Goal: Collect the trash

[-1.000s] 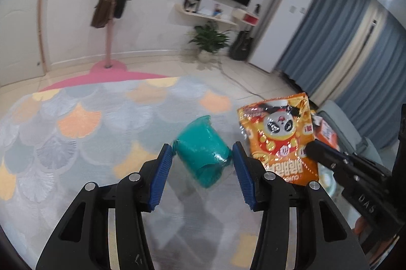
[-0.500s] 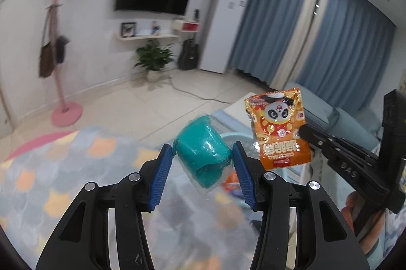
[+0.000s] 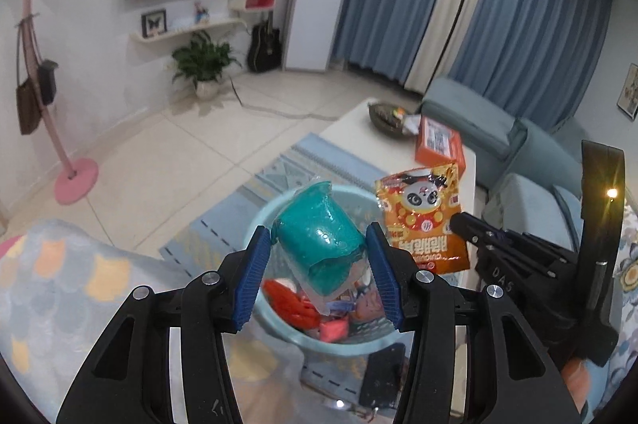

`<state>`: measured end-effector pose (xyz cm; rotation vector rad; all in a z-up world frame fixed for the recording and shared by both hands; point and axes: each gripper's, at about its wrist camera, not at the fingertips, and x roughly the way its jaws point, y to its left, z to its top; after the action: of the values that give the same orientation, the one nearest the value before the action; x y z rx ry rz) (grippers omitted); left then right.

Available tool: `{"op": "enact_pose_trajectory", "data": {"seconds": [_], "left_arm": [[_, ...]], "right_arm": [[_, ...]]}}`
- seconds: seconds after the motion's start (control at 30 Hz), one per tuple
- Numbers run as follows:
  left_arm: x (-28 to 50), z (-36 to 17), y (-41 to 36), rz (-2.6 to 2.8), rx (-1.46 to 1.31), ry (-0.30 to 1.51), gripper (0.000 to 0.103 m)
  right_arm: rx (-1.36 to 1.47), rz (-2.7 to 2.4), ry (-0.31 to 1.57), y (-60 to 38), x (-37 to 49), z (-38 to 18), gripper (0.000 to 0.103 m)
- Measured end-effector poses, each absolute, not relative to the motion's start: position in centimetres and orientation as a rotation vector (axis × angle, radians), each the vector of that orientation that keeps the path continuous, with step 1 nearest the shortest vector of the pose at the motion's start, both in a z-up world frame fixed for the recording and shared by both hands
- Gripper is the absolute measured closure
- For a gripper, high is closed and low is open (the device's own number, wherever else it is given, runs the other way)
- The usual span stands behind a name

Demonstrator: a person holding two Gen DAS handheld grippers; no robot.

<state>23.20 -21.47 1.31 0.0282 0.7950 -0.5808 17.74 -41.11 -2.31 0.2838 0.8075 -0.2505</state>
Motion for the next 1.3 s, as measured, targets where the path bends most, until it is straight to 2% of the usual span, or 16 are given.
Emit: {"op": "enact_pose_trajectory", "data": {"seconds": [0.17, 0.4, 0.7, 0.83, 0.9, 0.93, 0.97, 1.2, 1.3], "left_arm": [[25.0, -1.1, -23.1, -0.569, 0.042, 0.858, 0.051], [25.1, -2.4, -23.1, -0.557, 0.004, 0.898, 0.03], [21.5, 0.2, -19.4, -0.552, -0.035, 0.837, 0.023], [19.0, 2.0, -16.6, -0.546, -0.063, 0.791, 0.019], [17.6, 2.9, -15.2, -0.539, -0.074, 0.765, 0.018], [17.1, 3.3, -14.7, -0.535, -0.079, 0.753, 0.017], [16.1, 4.0, -13.9, -0.529, -0.085, 0.734, 0.016], [10.5, 7.6, -9.3, -0.48, -0.079, 0.603, 0.01], [7.9, 8.1, -7.1, -0.434, -0.083, 0.56, 0.009]], "right_arm": [[0.314, -0.272, 0.885, -42.1, 18.7, -5.5, 0.101], [0.422, -0.242, 0.94, -43.9, 18.9, -7.9, 0.099], [0.428, -0.194, 0.923, -43.3, 16.2, -6.4, 0.096], [0.42, -0.144, 0.87, -42.1, 13.9, -4.0, 0.086], [0.416, -0.124, 0.841, -41.3, 12.6, -2.7, 0.068], [0.415, -0.119, 0.825, -41.0, 12.0, -2.1, 0.044], [0.41, -0.116, 0.8, -40.4, 11.3, -1.3, 0.036], [0.399, 0.01, 0.695, -36.1, 6.2, 3.2, 0.036], [0.372, 0.042, 0.646, -34.0, 4.0, 4.6, 0.033]]}}
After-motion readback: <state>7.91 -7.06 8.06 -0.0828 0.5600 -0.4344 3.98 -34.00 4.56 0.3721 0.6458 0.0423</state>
